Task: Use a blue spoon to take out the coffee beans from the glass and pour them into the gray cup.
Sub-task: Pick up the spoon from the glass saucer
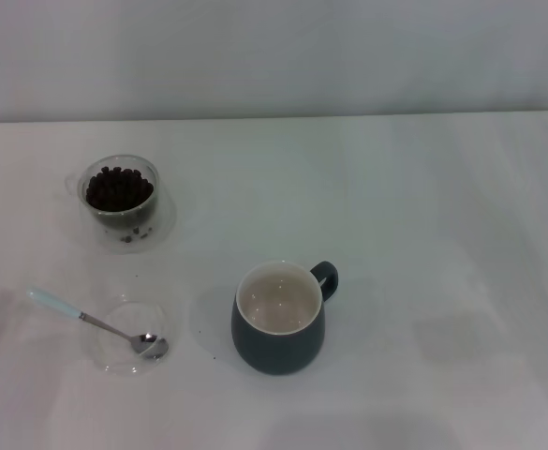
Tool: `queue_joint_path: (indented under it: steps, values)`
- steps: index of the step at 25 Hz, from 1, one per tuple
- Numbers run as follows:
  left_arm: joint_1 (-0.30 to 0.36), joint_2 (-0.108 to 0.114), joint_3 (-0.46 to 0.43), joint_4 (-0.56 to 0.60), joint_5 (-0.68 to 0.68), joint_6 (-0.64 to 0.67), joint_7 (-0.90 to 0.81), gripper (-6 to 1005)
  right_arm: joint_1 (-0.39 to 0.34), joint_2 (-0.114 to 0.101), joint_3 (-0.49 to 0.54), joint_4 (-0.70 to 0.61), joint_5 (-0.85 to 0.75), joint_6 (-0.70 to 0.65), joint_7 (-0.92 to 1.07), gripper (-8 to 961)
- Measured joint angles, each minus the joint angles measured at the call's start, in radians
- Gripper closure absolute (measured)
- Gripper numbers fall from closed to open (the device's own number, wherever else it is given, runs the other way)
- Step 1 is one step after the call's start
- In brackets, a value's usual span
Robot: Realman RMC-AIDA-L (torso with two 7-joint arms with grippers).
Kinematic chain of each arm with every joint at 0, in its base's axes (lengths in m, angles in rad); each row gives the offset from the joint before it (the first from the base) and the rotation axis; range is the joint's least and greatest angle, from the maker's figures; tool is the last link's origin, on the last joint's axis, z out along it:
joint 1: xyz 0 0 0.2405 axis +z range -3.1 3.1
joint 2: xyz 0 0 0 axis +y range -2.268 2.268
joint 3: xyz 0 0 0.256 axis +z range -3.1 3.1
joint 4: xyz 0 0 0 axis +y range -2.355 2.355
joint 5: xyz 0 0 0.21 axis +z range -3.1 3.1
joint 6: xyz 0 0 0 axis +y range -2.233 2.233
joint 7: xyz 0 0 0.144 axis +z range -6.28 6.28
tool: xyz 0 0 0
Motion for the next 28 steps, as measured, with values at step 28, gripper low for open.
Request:
queue_joint_path:
  steps: [28]
  values:
    - [-0.137, 0.002, 0.232, 0.019, 0.04, -0.221, -0.209, 138, 0.009, 0.009, 0.001, -0.02, -0.006, -0.001, -0.012, 441]
